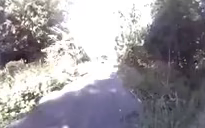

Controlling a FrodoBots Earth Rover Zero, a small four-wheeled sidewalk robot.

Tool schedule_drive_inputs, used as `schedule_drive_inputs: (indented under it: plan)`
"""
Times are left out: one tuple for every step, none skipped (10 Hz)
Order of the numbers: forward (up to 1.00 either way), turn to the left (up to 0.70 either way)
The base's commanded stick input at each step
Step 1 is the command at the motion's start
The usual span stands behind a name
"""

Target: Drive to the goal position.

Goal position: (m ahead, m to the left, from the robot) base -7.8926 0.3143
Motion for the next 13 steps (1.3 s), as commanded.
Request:
schedule_drive_inputs:
  plan:
    - [1.0, 0.01]
    - [1.0, 0.01]
    - [1.0, 0.01]
    - [1.0, 0.01]
    - [1.0, 0.01]
    - [1.0, 0.01]
    - [1.0, 0.01]
    - [1.0, 0.01]
    - [1.0, -0.08]
    - [1.0, -0.16]
    - [1.0, -0.25]
    - [1.0, -0.21]
    - [1.0, 0.01]
